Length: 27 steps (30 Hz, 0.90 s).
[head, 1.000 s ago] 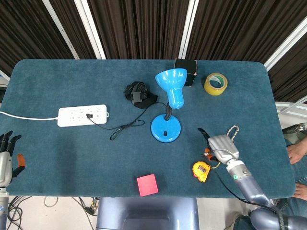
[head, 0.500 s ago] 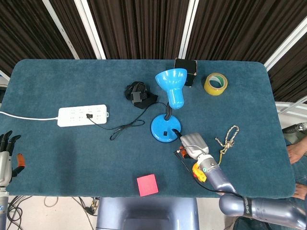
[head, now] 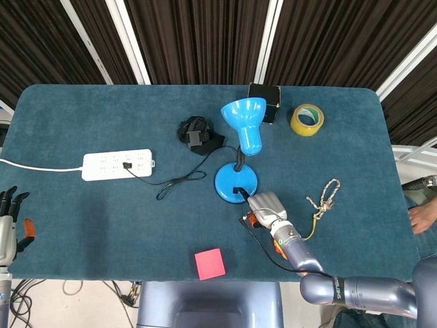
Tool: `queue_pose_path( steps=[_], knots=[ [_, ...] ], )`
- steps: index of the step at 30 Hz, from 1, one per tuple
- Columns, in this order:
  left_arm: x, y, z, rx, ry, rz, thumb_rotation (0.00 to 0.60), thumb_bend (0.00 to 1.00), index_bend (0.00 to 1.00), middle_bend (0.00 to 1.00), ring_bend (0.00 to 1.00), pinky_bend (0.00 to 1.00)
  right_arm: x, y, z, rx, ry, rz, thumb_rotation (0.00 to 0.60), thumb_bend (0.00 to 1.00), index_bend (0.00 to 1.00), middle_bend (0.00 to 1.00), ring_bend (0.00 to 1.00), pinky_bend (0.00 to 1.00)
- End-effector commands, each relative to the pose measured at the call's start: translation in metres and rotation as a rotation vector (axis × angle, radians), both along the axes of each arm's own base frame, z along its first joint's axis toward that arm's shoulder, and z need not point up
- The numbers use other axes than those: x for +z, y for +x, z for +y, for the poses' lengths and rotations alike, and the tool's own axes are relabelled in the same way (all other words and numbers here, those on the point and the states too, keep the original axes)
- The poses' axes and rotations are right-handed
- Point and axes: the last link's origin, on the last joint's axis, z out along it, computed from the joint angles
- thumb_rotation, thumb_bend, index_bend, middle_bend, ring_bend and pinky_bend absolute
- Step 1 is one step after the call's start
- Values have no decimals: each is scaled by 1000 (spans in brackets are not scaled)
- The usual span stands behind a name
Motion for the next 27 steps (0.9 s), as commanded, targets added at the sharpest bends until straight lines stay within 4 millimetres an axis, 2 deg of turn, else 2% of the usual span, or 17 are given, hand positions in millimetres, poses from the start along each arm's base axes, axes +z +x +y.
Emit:
queue_pose_path(
  steps=[1, 27],
  knots=[
    [0, 0, 0, 0, 0, 0, 600, 638, 161, 28, 0, 0, -2, 1, 0, -1, 2, 1, 600, 654, 0, 612, 728, 860],
    [0, -1, 0, 0, 2, 9, 600, 638, 161, 28, 0, 0, -11, 0, 1, -15, 29, 20, 600, 653, 0, 612, 728, 954]
  ],
)
